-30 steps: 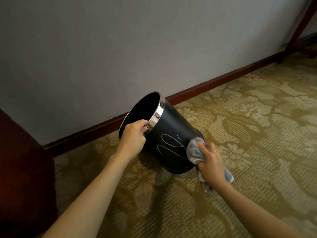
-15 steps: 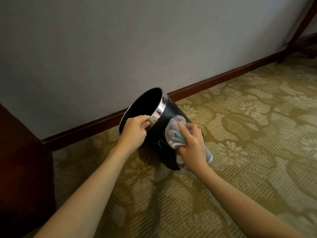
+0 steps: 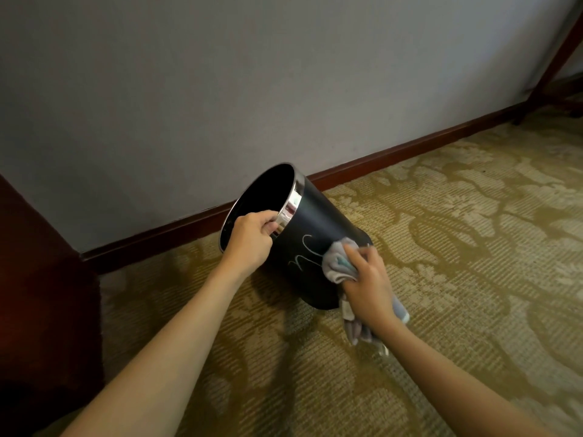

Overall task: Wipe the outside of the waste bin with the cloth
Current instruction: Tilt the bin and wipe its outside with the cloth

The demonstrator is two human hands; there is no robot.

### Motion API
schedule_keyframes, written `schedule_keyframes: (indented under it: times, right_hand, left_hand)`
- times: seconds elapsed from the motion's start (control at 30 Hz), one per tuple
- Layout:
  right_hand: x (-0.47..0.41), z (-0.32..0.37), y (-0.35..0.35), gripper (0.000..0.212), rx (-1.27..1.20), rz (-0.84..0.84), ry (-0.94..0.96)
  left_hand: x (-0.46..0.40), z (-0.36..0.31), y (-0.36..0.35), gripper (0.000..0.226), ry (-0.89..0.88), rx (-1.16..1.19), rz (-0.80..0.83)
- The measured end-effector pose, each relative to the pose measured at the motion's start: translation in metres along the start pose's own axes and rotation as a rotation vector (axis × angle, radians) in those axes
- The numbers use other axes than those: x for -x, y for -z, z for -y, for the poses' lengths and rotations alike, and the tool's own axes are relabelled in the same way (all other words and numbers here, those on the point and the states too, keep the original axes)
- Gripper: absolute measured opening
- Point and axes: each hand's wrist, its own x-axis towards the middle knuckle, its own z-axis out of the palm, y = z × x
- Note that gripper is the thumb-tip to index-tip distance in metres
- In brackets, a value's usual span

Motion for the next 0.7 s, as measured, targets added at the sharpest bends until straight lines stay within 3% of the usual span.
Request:
schedule_keyframes:
  times: [0.13, 0.3, 0.37, 0.53, 0.7]
  right_hand:
    - [-0.02, 0.041, -0.002, 0.053, -0.006, -0.084, 0.236]
    - [-0.006, 0.017, -0.008, 0.06, 0.306, -0.083, 0.507]
    - [0.009, -0.01, -0.011, 0.064, 0.412, 0.009, 0.484]
    - [0.037, -0.062, -0.009, 0.057, 0.5, 0.239, 0.15]
    - [0.017, -0.031, -0.008, 0.053, 0.397, 0.123, 0.218]
  left_hand:
    - [-0.001, -0.004, -0.006, 0.025, -0.02, -0.034, -0.005]
    - [-0.001, -0.002, -0.003, 0.024, -0.016, -0.034, -0.018]
    - [0.0, -0.001, 0.0, 0.024, 0.007, -0.016, -0.023]
    - [0.002, 0.004, 0.004, 0.027, 0.065, 0.012, -0.063]
    - [0.002, 0.006, 0.007, 0.027, 0.1, 0.038, -0.06]
